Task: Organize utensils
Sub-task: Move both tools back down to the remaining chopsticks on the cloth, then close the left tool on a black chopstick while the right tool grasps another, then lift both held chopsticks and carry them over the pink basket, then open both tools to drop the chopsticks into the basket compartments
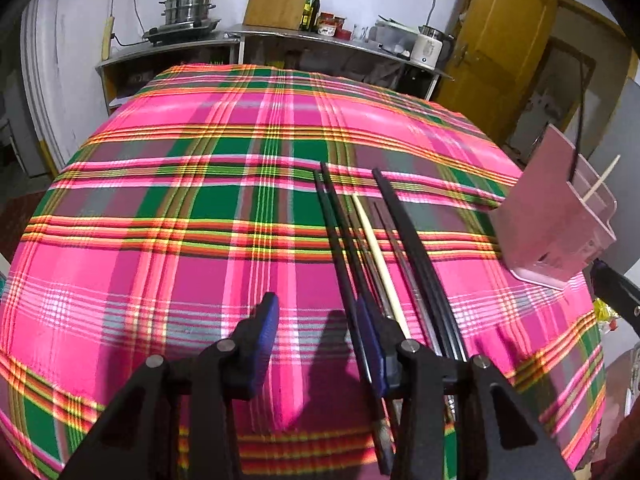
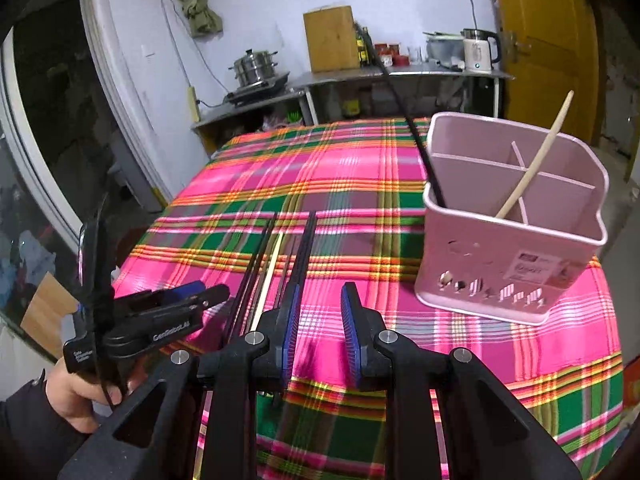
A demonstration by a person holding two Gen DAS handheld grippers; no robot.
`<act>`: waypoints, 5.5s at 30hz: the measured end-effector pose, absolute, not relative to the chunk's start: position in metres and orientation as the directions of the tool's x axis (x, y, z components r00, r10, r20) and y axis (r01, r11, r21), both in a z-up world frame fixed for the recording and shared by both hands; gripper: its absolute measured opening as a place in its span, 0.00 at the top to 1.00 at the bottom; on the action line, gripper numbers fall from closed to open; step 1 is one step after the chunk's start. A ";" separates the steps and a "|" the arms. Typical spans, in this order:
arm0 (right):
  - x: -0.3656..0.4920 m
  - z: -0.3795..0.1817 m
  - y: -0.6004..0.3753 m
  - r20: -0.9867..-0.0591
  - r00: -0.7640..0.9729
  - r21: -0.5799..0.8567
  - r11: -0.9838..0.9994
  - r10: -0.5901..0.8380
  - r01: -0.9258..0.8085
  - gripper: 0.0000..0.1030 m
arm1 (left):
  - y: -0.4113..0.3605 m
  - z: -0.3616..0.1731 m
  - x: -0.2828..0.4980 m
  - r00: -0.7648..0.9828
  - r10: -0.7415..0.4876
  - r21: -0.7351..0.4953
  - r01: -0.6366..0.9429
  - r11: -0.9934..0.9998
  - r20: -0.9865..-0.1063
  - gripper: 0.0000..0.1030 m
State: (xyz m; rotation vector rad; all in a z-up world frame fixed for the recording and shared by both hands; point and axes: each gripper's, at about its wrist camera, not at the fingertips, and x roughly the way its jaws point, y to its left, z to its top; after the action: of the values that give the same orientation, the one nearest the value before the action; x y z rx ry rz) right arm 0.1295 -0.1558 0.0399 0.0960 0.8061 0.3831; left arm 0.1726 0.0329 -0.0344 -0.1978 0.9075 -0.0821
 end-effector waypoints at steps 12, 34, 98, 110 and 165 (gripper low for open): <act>0.147 0.017 -0.138 -0.724 0.587 0.222 0.929 0.361 -0.298 0.79 | 0.020 -0.045 0.188 0.622 -0.089 -0.111 0.003 0.994 -0.778 0.73; 0.220 -0.040 -0.095 -0.808 0.482 0.208 0.930 0.337 -0.302 0.79 | 0.059 -0.045 0.188 0.609 -0.127 -0.183 -0.030 0.983 -0.783 0.86; 0.115 0.135 -0.175 -0.543 0.748 0.239 0.924 0.382 -0.299 0.95 | 0.007 0.127 0.122 0.750 -0.311 -0.221 0.222 0.950 -0.583 0.94; 0.100 0.164 -0.237 -0.487 0.816 0.255 0.944 0.312 -0.209 0.95 | -0.056 0.158 0.135 0.706 -0.451 -0.266 0.364 0.893 -0.547 0.94; 0.171 0.111 -0.283 -0.583 0.790 0.269 0.962 0.192 -0.035 0.85 | -0.116 0.120 0.220 0.696 -0.467 -0.273 0.380 0.884 -0.545 0.71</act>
State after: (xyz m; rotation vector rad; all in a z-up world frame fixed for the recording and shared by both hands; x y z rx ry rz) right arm 0.1707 -0.2834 0.1112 0.2515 0.6509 0.1232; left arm 0.2200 -0.1155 0.1205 -0.1428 0.6466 -0.4745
